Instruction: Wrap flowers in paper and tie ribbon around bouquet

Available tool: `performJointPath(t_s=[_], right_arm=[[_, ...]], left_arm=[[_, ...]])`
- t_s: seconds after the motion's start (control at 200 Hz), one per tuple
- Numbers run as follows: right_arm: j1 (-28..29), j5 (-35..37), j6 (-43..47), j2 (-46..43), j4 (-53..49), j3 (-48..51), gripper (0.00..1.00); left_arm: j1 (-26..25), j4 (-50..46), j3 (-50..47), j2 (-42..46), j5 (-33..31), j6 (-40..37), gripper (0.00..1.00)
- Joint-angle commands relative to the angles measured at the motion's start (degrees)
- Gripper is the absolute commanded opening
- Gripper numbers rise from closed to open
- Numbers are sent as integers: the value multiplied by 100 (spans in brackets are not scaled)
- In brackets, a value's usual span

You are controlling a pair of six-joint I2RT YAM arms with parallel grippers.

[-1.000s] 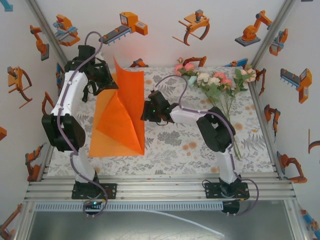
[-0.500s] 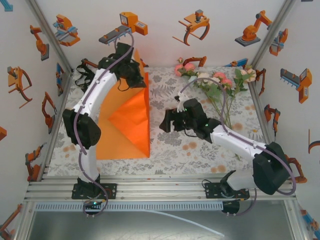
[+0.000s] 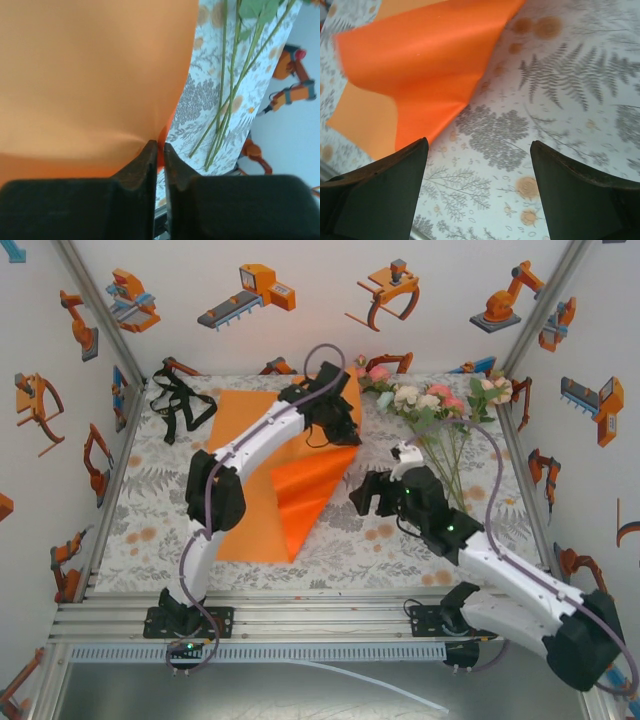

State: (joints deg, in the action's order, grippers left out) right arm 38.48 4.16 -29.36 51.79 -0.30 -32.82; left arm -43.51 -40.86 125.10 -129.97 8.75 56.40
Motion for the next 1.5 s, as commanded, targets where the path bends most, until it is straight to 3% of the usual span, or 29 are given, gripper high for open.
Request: performJointPath(t_s=[0.0, 0.175, 0.3, 0.39, 0.541, 0.601, 0.676, 0.791, 1.051, 1.492], right_arm=[[-24, 1011, -280, -652, -326, 378, 78], [-51, 1394, -275, -1124, -526, 330, 82], [-223, 1093, -197, -764, -685, -181, 83], [-631, 169, -141, -128, -830, -761, 83], [-1443, -1432, 27, 1471, -1362, -2000, 75], [-1545, -1657, 202, 2104, -1595, -2498, 65], [-1618, -1758, 260, 2840, -1645, -2945, 38], [-1668, -1871, 209, 3793, -1468, -3420, 0], [-1675, -989, -325, 5143, -849, -3526, 0], [-1675, -252, -809, 5393, -706, -2851, 0]], left_arm=[[-92, 522, 191, 8, 149, -47, 29], [57, 724, 307, 641, -154, -1176, 52], [405, 809, -634, 1745, -929, -2004, 57], [925, 1159, -2084, 2653, -1098, -2094, 54], [2066, 1375, -4321, 3653, -345, -1505, 29], [2295, 1214, -4894, 3847, -298, -1502, 15], [2388, 1032, -5463, 4024, -526, -1560, 0], [2444, 906, -6046, 4129, -757, -1564, 0], [2648, 949, -6485, 3809, -1283, -1527, 0], [3002, 1226, -6432, 2971, -1255, -1488, 0]])
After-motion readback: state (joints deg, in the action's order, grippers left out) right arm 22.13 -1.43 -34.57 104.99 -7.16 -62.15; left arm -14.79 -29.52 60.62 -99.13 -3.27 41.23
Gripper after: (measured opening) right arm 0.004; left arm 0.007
